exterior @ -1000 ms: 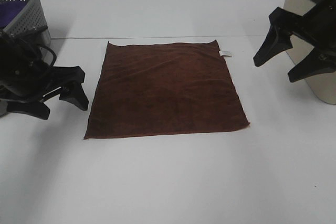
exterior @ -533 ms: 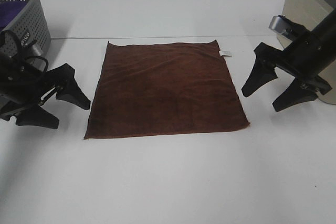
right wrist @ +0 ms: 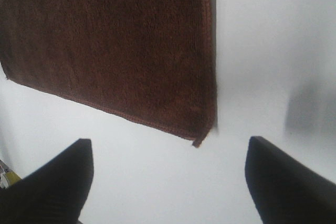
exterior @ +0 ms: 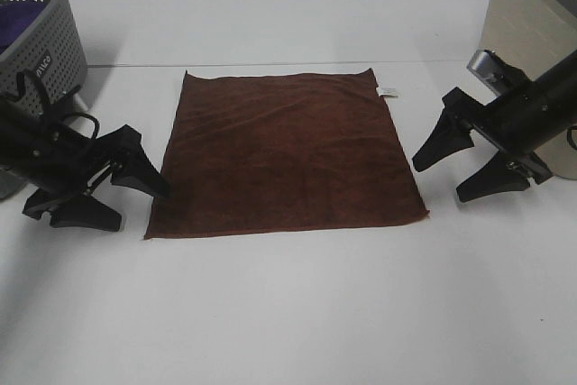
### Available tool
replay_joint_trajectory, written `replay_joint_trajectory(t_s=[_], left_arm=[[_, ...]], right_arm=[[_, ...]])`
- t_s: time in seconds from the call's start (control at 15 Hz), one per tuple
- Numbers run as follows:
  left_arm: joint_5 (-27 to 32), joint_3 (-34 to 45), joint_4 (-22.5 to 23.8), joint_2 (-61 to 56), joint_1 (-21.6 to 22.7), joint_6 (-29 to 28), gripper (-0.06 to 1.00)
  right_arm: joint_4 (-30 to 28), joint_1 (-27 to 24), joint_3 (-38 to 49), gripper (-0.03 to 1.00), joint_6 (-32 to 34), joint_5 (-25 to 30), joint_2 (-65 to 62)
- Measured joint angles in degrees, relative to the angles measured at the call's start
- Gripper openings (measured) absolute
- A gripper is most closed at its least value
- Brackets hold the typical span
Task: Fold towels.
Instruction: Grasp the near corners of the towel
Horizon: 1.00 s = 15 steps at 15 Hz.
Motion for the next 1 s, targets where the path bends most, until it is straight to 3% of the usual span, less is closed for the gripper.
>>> replay_joint_trajectory(t_s=[0.47,1.0], left_arm=[[-0.69,0.0,-8.14,2.23,0.0,8.48,0.76],[0.97,-0.4,-12.26,4.58,0.0,9.74,0.73]], right_arm=[[-3.21,0.0,0.0,0.77,-0.8,-3.04,3.04],[6.53,0.06,-0.69,0.72,-4.7,-0.46,7.16]])
